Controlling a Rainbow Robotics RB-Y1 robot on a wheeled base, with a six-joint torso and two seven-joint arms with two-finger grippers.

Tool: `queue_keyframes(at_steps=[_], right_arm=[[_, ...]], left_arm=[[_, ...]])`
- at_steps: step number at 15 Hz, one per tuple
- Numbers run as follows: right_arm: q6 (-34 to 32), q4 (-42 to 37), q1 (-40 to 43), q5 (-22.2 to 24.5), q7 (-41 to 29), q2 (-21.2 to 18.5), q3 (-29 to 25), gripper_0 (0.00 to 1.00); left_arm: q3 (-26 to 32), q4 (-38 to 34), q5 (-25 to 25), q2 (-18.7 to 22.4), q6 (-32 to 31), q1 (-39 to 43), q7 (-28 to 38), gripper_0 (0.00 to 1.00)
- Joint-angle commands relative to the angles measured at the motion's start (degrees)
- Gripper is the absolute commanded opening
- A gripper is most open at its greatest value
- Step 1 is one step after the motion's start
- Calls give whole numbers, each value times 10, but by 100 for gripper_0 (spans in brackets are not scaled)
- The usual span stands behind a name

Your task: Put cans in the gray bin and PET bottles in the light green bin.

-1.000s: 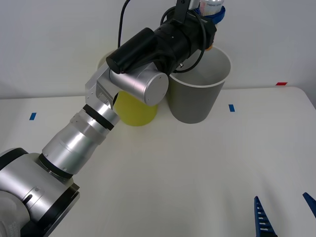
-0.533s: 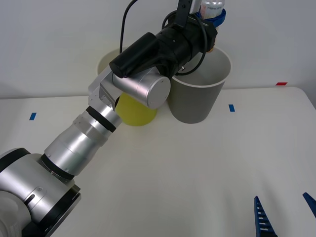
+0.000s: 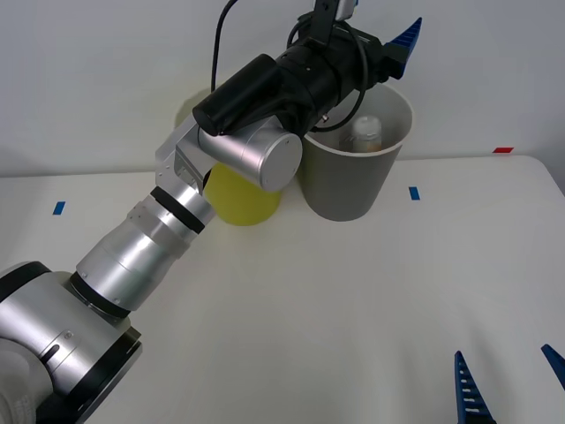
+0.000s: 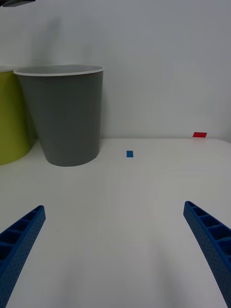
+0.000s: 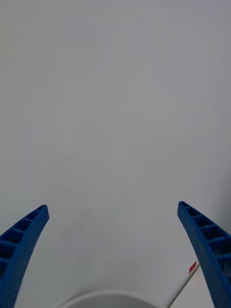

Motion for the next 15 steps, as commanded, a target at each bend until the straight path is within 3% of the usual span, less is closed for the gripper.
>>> queue_keyframes(at_steps=[1, 7, 11, 15], right_arm=[[0, 0, 0, 0, 0, 0, 0, 100], [0, 0, 0, 0, 0, 0, 0, 100], [0, 0, 0, 0, 0, 0, 0, 100], [0, 0, 0, 0, 0, 0, 0, 100]], left_arm=[[0, -1, -3, -3, 0, -4, 0, 100], [0, -11, 3, 14, 3, -3, 2, 100], [31, -108, 7, 51, 140, 2, 6, 100], [35, -157, 9, 52, 197, 3, 5, 100]])
